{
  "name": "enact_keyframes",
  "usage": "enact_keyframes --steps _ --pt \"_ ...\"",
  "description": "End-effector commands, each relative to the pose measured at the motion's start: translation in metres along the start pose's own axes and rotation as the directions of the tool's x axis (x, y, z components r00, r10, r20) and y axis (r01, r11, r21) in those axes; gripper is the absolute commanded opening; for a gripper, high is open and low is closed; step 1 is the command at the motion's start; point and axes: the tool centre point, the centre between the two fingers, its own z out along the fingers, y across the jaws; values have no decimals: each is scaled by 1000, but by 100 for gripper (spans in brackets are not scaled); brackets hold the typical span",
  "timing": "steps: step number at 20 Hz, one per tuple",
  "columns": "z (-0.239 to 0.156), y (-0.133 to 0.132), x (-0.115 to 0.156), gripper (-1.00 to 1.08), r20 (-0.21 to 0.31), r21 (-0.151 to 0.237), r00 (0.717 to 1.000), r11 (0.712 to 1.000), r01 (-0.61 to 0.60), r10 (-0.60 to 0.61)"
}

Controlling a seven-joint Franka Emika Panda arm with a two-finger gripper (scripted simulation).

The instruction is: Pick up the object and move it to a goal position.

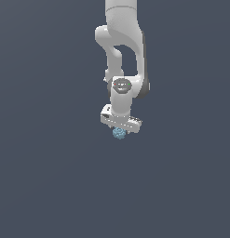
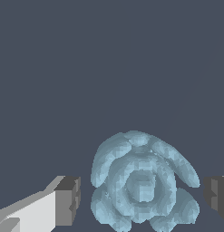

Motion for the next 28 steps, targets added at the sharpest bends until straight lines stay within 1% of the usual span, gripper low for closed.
enact_keyframes --steps 1,7,8,20,24,28 --pt "11 0 0 100 0 0 1000 1000 -1 1" --pt "22 0 0 100 0 0 1000 1000 -2 2" --pt "22 0 0 -100 0 0 1000 1000 -2 2" --pt "21 1 1 -100 -1 0 1000 1000 -2 2" --pt "20 12 3 -100 -1 0 1000 1000 -2 2" --pt "17 35 8 -100 -1 0 1000 1000 -2 2"
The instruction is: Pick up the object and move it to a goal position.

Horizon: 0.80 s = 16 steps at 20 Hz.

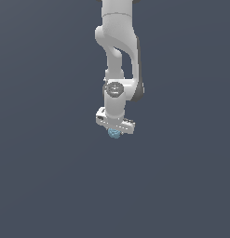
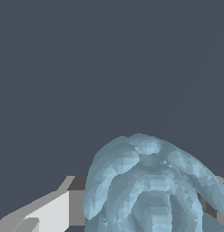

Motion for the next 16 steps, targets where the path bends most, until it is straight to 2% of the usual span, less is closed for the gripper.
enact_keyframes --steps 1,16 --pt "-2 17 4 -100 0 0 1000 1000 -1 1" --pt "-16 169 39 -100 0 0 1000 1000 -1 1"
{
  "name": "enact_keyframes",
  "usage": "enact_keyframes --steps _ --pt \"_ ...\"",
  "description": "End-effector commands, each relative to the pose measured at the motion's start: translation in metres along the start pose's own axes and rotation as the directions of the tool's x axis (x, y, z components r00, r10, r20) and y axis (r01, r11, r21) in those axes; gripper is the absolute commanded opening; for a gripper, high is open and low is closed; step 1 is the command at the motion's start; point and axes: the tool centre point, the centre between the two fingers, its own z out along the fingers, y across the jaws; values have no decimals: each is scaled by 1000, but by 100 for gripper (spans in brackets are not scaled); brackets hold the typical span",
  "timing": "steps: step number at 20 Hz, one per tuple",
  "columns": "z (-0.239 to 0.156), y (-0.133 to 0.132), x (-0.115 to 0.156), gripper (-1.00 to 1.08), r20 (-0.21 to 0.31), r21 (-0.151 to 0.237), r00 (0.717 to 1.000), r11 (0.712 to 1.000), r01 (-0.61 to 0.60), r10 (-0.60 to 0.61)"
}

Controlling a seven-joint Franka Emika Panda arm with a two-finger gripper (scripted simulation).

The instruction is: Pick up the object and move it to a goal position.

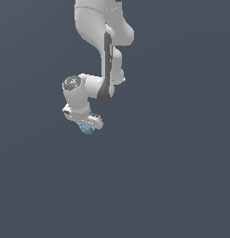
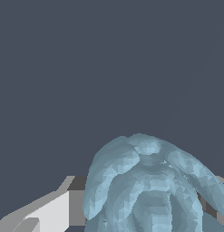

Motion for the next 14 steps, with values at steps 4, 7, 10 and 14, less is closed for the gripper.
enact_keyframes --steps 4,7,10,14 --pt "-4 39 10 -100 0 0 1000 1000 2 -2" --pt "-5 51 14 -100 0 0 1000 1000 2 -2" --pt "-6 56 16 -100 0 0 1000 1000 2 -2" --pt "-5 55 17 -100 0 0 1000 1000 2 -2"
